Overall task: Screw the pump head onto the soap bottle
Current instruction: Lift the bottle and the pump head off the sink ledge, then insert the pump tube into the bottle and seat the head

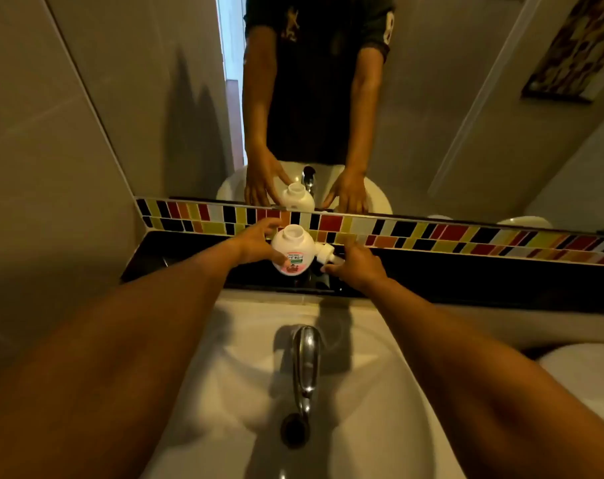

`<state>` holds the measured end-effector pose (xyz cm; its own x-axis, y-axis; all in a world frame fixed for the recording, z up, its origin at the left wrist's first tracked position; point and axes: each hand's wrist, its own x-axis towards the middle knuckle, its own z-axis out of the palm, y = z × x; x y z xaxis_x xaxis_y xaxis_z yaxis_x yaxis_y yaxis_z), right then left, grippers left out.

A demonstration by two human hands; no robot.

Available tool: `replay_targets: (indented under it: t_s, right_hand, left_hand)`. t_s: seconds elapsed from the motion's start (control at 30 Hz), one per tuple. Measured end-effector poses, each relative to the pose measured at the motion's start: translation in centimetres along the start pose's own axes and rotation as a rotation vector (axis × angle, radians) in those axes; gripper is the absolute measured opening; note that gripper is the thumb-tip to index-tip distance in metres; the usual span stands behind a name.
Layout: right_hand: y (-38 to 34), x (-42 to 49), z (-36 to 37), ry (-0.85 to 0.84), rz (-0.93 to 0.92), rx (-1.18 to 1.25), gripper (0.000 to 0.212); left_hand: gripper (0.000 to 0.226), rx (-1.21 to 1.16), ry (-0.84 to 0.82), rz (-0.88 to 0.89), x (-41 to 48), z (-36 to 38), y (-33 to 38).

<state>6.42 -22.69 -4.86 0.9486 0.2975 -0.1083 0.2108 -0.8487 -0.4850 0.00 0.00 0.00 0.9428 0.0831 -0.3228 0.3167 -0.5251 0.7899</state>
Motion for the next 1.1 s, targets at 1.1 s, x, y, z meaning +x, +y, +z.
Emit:
replay_targets:
  t_s: [1.1]
  right_hand:
    - [-3.3, -0.5, -9.7, -0.067, -0.315, 0.178, 0.05]
  left_hand:
    - [0.086, 0.495, 0.184, 0.09, -2.9, -3.9, 2.2]
